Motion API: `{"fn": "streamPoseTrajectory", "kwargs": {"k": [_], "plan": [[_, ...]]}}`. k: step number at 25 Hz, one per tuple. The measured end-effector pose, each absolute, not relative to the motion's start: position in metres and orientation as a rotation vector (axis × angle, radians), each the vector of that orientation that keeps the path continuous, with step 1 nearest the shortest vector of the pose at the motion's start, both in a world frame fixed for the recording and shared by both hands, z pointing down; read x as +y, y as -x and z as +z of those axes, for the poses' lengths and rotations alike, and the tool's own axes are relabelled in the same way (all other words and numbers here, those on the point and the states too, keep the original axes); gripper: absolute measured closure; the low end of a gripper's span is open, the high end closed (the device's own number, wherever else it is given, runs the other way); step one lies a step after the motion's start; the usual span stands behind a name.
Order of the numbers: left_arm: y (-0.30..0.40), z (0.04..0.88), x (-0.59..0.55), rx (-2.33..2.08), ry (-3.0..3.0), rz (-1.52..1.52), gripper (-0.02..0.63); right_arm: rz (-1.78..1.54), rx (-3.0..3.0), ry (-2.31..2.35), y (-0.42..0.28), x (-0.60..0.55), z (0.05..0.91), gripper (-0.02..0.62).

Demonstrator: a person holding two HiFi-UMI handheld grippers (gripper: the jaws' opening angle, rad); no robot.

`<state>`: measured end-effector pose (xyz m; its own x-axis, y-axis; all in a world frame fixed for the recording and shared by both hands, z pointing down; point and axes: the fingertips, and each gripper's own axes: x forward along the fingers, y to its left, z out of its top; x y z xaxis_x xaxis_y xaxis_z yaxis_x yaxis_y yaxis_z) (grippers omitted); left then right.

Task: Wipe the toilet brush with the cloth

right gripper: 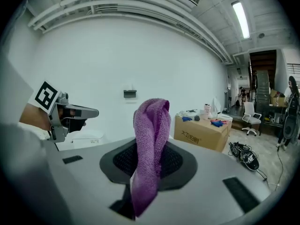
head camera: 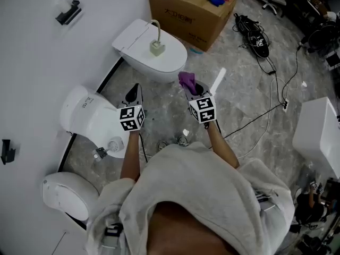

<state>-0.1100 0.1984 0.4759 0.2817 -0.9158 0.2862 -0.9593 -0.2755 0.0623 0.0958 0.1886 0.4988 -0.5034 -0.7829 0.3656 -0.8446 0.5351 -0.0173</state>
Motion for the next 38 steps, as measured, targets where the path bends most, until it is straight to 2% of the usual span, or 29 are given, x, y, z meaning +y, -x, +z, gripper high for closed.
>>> {"fn": "streamPoseTrajectory", "kwargs": {"k": [22, 30, 38], "plan": [[0.059, 0.484, 0.166, -1.774, -2.295, 0.351, 0.586, 0.3, -2.526, -1.271, -0.136, 0.147, 0.509, 0.494], [0.068, 0.498, 0.129, -1.758, -2.287, 0.319, 0.586, 0.292, -2.511, -1.25, -0.12, 0.117, 0.519, 0.494], [0.088, 0.516, 0.04, -1.698, -2.289, 0.263, 0.586, 0.265, -2.459, -1.25, -0.096, 0.039, 0.522, 0.494]]}}
